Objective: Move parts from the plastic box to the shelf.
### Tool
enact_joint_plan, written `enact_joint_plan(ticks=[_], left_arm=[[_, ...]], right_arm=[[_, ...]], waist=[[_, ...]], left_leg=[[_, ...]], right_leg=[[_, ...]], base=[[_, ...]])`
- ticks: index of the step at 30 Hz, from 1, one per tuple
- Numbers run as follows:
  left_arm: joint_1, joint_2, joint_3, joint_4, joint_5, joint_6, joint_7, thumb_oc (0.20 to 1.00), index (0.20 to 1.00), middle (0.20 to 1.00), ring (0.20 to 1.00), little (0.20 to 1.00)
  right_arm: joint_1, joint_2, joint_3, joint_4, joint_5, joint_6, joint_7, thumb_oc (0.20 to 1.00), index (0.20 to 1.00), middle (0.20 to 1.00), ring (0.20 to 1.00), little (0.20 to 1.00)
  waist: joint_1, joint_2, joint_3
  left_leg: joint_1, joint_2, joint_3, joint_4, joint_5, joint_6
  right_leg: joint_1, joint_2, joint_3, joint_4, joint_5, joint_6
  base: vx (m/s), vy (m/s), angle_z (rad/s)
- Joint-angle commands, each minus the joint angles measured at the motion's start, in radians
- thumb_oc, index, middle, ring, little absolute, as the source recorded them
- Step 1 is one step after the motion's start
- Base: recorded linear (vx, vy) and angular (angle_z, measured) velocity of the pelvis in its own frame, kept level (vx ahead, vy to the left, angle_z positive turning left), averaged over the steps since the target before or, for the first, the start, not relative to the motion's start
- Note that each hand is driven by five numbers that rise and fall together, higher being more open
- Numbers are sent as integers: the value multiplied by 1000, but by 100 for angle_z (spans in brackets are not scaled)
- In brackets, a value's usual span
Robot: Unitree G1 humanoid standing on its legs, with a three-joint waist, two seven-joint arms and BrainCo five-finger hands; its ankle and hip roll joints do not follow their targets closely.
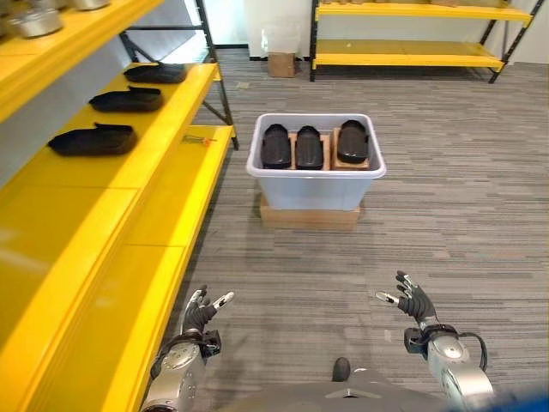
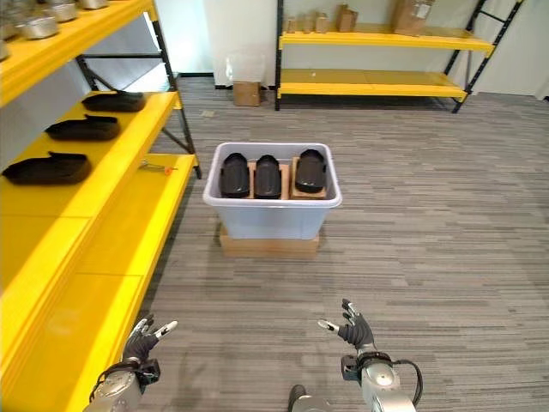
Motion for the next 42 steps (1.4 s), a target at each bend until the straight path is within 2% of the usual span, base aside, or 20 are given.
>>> enact_joint_plan(ticks=[1,3,4,6,8,9,12,14,20,23,25,26,27,28,29,31,33,35,37,42], left_arm=[[-20,36,-38,-92,-6,-37,-7,1000,1000,1000,1000,1000],[-12,27,-35,-87,-8,-35,-6,1000,1000,1000,1000,1000],[-12,27,-35,-87,-8,-35,-6,1000,1000,1000,1000,1000],[0,34,-38,-84,1,-33,-9,1000,1000,1000,1000,1000],[6,32,-41,-79,7,-27,-7,1000,1000,1000,1000,1000],[8,29,-44,-77,16,-25,-4,1000,1000,1000,1000,1000],[-3,32,-39,-68,24,-20,1,1000,1000,1000,1000,1000],[-7,34,-47,-66,25,-22,6,1000,1000,1000,1000,1000],[-27,60,-49,-76,18,-30,18,1000,1000,1000,1000,1000],[-35,78,-44,-84,15,-26,23,1000,1000,1000,1000,1000],[-40,98,-42,-80,26,-20,23,1000,1000,1000,1000,1000],[-40,98,-42,-80,26,-20,23,1000,1000,1000,1000,1000],[-43,106,-40,-79,31,-16,23,1000,1000,1000,1000,1000],[-43,111,-45,-77,42,-12,17,1000,1000,1000,1000,1000],[-42,108,-43,-80,47,-12,11,1000,1000,1000,1000,1000],[-39,107,-37,-82,38,-18,8,1000,1000,1000,1000,1000],[-35,105,-37,-76,36,-23,1,1000,1000,1000,1000,1000],[-31,103,-37,-76,40,-27,-3,1000,1000,1000,1000,1000],[-7,85,-32,-79,39,-27,-6,1000,1000,1000,1000,1000],[7,70,-46,-74,31,-18,-7,1000,1000,1000,1000,1000]], right_arm=[[-17,-37,-34,-41,20,-44,-13,1000,1000,1000,1000,1000],[-16,-34,-39,-40,15,-36,-18,1000,1000,1000,1000,1000],[-16,-34,-39,-40,15,-36,-18,1000,1000,1000,1000,1000],[-9,-35,-43,-47,0,-35,-25,1000,1000,1000,1000,1000],[-5,-30,-43,-43,-9,-36,-31,1000,1000,1000,1000,1000],[-5,-26,-43,-36,-12,-37,-35,1000,1000,1000,1000,1000],[7,-8,-43,-35,-20,-30,-31,1000,1000,1000,1000,1000],[8,4,-40,-23,-24,-29,-32,1000,1000,1000,1000,1000],[-8,29,-33,-24,-21,-30,-23,1000,1000,1000,1000,1000],[-18,37,-29,-26,-22,-25,-19,1000,1000,1000,1000,1000],[-13,41,-23,-24,-26,-26,-8,1000,1000,1000,1000,1000],[-14,41,-24,-24,-26,-26,-8,1000,1000,1000,1000,1000],[-10,42,-21,-32,-29,-27,-8,1000,1000,1000,1000,1000],[1,46,-20,-36,-29,-26,-8,1000,1000,1000,1000,1000],[7,46,-20,-38,-29,-25,-5,1000,1000,1000,1000,1000],[4,36,-24,-43,-28,-23,-4,1000,1000,1000,1000,1000],[-7,28,-26,-41,-32,-18,-3,1000,1000,1000,1000,1000],[-8,23,-26,-46,-44,-16,0,1000,1000,1000,1000,1000],[-6,17,-20,-40,-54,-14,5,1000,1000,1000,1000,1000],[9,4,-18,-37,-45,-10,8,1000,1000,1000,1000,1000]], waist=[[37,-20,118],[57,-32,120],[57,-32,120],[67,-33,118],[84,-22,112],[89,-11,109],[98,1,87],[98,-2,69],[106,-37,30],[105,-43,21],[85,-39,36],[85,-38,34],[66,-19,56],[50,0,73],[40,13,86],[31,21,101],[22,14,106],[16,8,106],[37,-11,64],[35,-9,43]], left_leg=[[-61,-24,40,-12,184,47],[-168,-62,79,-78,134,56],[-168,-61,80,-78,134,56],[-183,-53,117,-232,122,61],[-187,-70,93,-398,171,53],[-191,-55,76,-500,238,33],[-174,-13,90,-674,319,11],[-158,-13,84,-658,335,15],[-168,-60,111,-552,232,66],[-153,-96,110,-534,188,94],[-99,-146,81,-537,145,136],[-101,-144,80,-538,147,136],[-74,-146,58,-539,136,150],[-48,-136,46,-543,126,159],[-10,-128,44,-554,113,160],[27,-121,45,-573,111,146],[48,-122,38,-586,107,132],[61,-124,26,-596,107,125],[76,-103,44,-634,110,99],[95,-64,44,-684,137,69]], right_leg=[[12,-72,14,21,-46,101],[55,-74,25,3,-60,107],[55,-74,25,3,-60,107],[87,-68,27,-8,-80,112],[125,-48,37,-20,-97,116],[149,-33,45,-31,-112,120],[226,-34,63,-26,-163,137],[246,-50,64,-17,-172,148],[229,-134,71,61,-144,197],[190,-163,84,149,-85,216],[89,-174,121,388,67,223],[86,-172,121,387,69,223],[30,-161,137,521,111,215],[-22,-155,136,603,101,201],[-92,-172,96,587,35,177],[-116,-183,22,416,-16,171],[-109,-192,34,266,9,200],[-95,-184,68,220,28,214],[21,-161,47,40,-9,212],[74,-128,22,-16,-36,194]], base=[[187,-168,-34],[238,-87,-41],[236,-22,-43],[228,36,-24],[298,84,-10],[305,99,-15],[508,220,-47],[287,185,-47],[272,229,-18],[209,215,0],[226,290,51],[171,257,90],[181,235,85],[290,295,51],[284,182,42],[207,6,13],[137,-93,37],[131,-152,26],[165,-271,35],[26,-207,-20]])
